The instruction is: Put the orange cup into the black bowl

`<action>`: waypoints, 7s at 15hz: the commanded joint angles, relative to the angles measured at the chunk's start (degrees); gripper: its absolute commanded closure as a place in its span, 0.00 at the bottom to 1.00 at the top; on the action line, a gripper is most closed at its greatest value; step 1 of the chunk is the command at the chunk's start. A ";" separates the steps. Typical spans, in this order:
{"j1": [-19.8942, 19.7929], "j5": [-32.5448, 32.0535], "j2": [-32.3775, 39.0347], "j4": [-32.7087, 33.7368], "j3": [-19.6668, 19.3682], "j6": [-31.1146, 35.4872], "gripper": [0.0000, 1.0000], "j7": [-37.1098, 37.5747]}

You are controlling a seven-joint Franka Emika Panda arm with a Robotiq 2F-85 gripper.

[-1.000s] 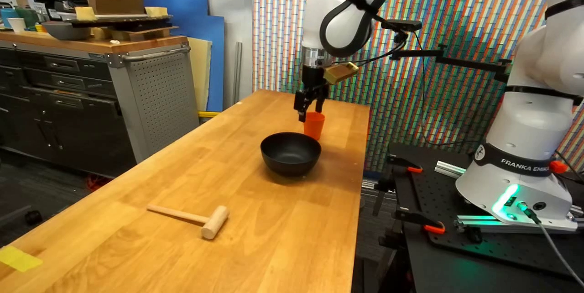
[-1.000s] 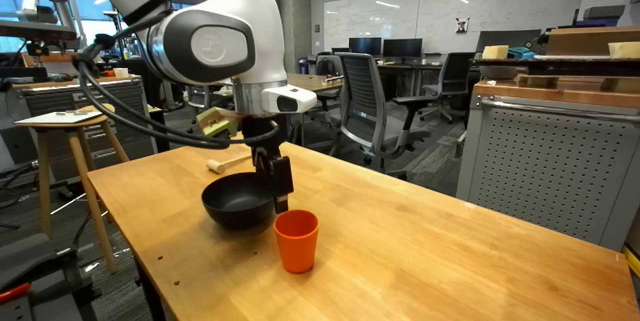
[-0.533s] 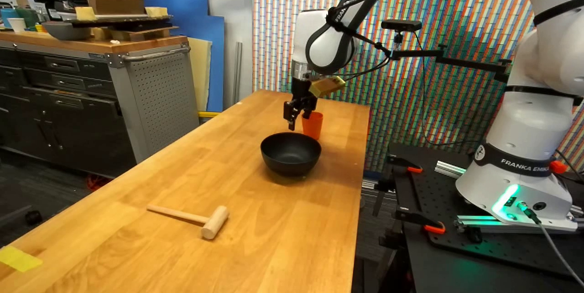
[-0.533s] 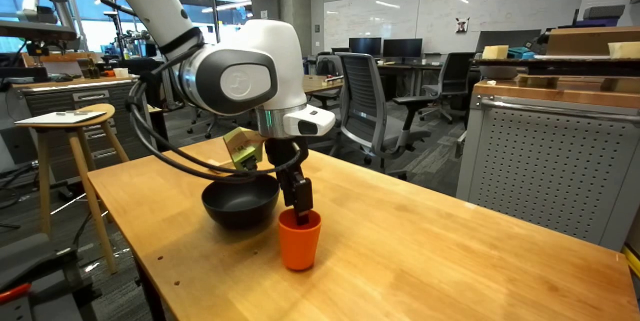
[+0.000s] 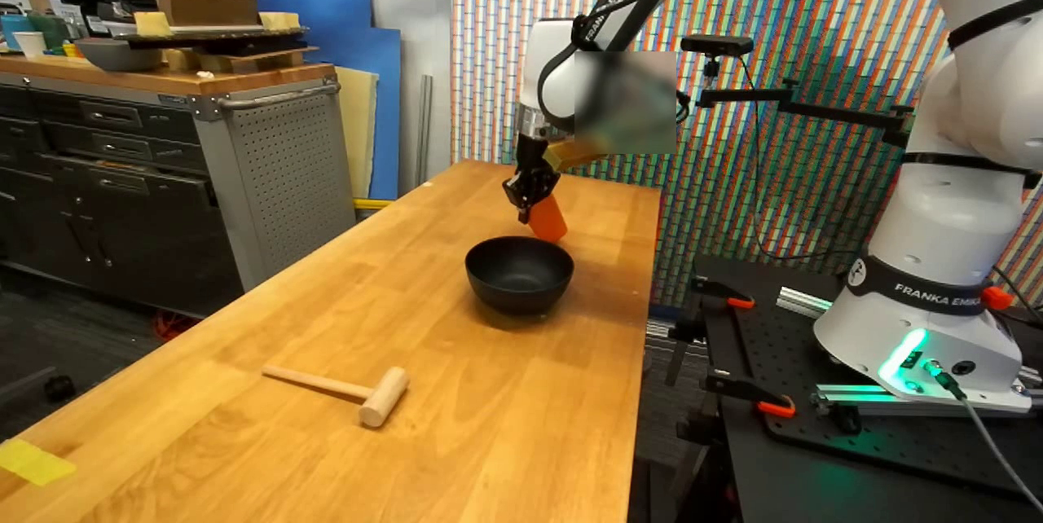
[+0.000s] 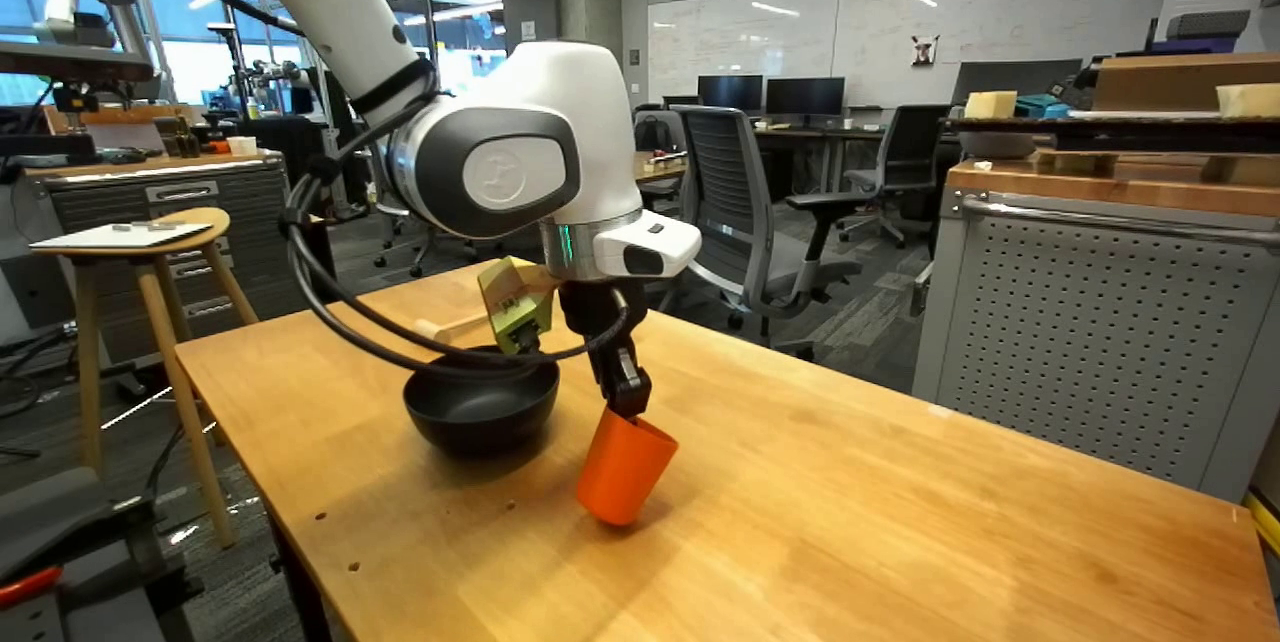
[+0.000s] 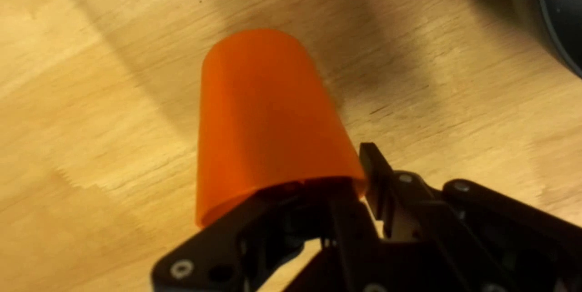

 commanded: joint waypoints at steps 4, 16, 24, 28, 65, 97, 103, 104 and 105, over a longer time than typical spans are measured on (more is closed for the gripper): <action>-2.30 6.26 -2.10 -0.31 -0.31 -0.41 0.90 -2.17; 2.29 9.61 -22.37 -11.98 2.13 3.31 0.89 -2.78; 0.65 -5.59 -23.64 -14.57 1.87 2.61 0.57 8.36; -0.55 -21.93 -20.32 -12.15 -0.21 -1.86 0.25 20.70; 0.81 2.10 4.66 11.37 -0.57 -16.31 0.91 0.19; 14.68 -6.49 -18.35 -11.50 6.54 -15.75 0.95 15.50; 14.54 -7.23 -13.61 -13.12 7.48 -7.10 0.94 10.85; 14.54 -7.46 -12.83 -12.91 7.34 -5.84 0.95 10.46; 14.50 -7.70 -12.04 -12.71 7.11 -4.37 0.95 9.83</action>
